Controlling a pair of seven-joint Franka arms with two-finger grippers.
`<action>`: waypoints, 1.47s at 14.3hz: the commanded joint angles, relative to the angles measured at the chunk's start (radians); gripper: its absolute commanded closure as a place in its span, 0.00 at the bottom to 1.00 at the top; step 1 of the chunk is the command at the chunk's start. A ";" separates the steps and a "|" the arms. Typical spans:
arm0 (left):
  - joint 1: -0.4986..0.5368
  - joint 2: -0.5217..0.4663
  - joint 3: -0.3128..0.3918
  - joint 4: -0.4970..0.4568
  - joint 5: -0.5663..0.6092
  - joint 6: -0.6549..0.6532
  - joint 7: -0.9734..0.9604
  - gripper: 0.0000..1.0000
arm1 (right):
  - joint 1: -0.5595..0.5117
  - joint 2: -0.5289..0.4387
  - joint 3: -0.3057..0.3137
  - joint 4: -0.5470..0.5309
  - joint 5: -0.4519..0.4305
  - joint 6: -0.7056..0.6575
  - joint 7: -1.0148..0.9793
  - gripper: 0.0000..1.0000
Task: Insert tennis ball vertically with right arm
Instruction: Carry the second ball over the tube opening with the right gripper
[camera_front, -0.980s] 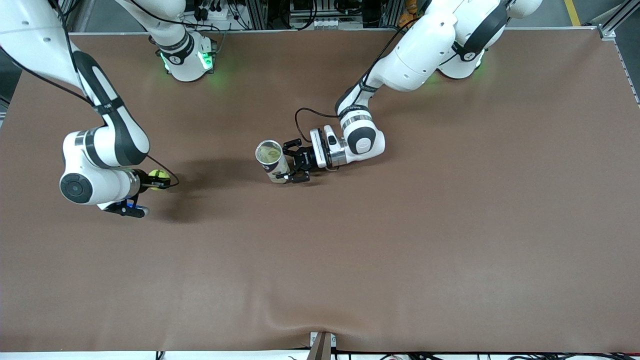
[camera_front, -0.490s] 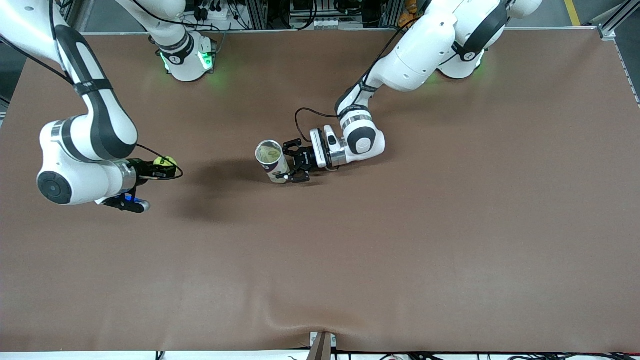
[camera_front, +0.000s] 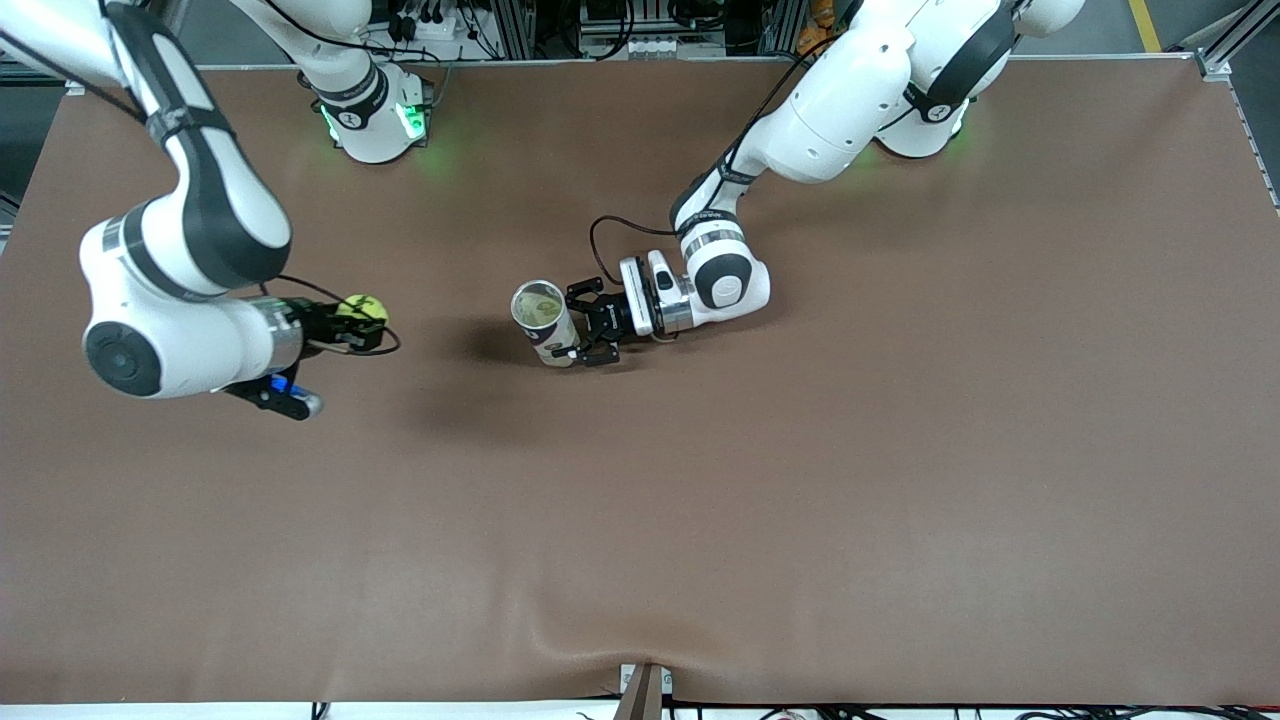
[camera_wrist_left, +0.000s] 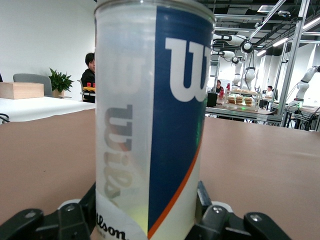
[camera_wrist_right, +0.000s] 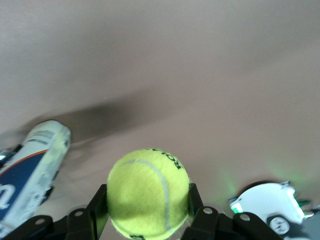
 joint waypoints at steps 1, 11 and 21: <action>0.011 0.018 -0.027 -0.020 -0.073 -0.008 0.328 0.25 | 0.011 -0.005 0.037 0.042 0.013 -0.040 0.099 0.93; 0.011 0.018 -0.026 -0.022 -0.073 -0.008 0.328 0.25 | 0.116 -0.003 0.037 0.133 0.067 -0.058 0.343 0.93; 0.011 0.023 -0.026 -0.022 -0.073 -0.008 0.330 0.25 | 0.309 0.023 0.031 0.133 0.052 0.087 0.636 0.93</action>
